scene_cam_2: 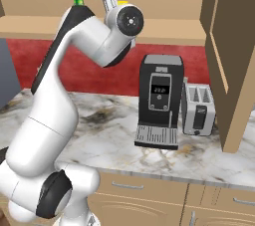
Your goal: Open the cabinet directly in front. Then move the beer and the cup to the dining counter with the jar on it.
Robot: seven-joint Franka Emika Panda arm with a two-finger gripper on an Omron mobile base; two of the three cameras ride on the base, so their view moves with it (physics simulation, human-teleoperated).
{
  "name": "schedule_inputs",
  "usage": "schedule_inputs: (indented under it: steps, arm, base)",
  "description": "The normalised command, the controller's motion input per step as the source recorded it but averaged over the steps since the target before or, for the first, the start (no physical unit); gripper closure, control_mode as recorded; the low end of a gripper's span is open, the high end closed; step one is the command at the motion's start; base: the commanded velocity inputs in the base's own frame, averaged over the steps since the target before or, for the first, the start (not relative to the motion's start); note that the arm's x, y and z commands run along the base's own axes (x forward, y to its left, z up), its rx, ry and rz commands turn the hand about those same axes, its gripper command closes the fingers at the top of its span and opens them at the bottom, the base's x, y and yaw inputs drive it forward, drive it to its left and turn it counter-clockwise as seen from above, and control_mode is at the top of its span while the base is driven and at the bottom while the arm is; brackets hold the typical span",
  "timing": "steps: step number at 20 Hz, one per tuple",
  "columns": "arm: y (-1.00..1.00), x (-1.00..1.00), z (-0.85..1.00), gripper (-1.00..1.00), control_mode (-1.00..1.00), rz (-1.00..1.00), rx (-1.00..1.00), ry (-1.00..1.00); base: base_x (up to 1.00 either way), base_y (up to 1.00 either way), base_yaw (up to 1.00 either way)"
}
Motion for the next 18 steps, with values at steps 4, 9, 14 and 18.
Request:
schedule_inputs:
  steps: [4,9,14,18]
  arm:
    - [0.10,0.21,0.02,-1.00,-1.00,0.01,0.00,0.00]
    - [0.07,0.23,0.00,-1.00,-1.00,0.01,0.00,0.00]
    - [0.03,0.26,0.00,-1.00,-1.00,0.02,0.00,0.00]
    - [0.00,0.26,0.00,-1.00,-1.00,0.02,0.00,0.00]
  base:
    - [0.00,0.00,0.00]
    - [0.00,0.00,0.00]
    - [0.00,0.00,0.00]
    - [0.00,0.00,0.00]
